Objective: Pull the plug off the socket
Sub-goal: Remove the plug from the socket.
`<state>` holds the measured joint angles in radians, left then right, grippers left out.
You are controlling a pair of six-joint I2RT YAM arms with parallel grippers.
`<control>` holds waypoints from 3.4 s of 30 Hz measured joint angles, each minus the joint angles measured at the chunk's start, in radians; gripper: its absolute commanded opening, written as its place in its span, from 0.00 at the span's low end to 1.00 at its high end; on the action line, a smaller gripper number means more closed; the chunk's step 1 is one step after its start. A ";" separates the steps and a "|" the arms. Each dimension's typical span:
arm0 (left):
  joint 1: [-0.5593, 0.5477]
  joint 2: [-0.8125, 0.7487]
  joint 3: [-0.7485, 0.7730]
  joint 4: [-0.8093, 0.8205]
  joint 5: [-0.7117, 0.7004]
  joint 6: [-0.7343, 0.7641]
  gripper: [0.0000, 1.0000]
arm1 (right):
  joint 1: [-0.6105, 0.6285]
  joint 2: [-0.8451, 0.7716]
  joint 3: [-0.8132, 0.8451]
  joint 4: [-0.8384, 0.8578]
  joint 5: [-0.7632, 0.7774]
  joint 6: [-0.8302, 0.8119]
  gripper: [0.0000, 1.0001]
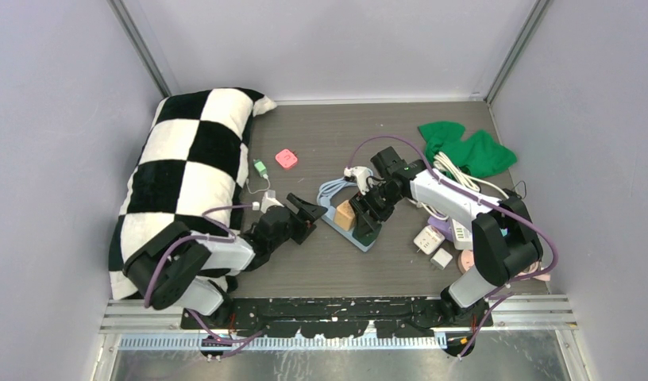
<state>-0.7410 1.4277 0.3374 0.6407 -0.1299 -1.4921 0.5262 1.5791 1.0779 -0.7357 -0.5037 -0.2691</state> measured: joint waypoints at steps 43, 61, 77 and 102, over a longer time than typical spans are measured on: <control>-0.097 0.441 0.022 0.490 -0.156 -0.223 0.00 | 0.097 0.000 0.007 0.013 0.135 0.121 0.01; -0.098 0.492 0.006 0.598 -0.178 -0.200 0.00 | 0.200 0.001 0.021 0.010 0.249 0.138 0.01; -0.103 0.499 0.002 0.611 -0.199 -0.202 0.00 | 0.087 -0.020 -0.040 0.085 0.120 0.129 0.01; -0.103 0.632 0.005 0.816 -0.169 -0.209 0.00 | 0.105 -0.053 -0.055 0.073 0.168 0.094 0.01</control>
<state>-0.8444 2.0594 0.3428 1.4563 -0.2985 -1.7012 0.6312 1.5261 1.0225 -0.6624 -0.3355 -0.1753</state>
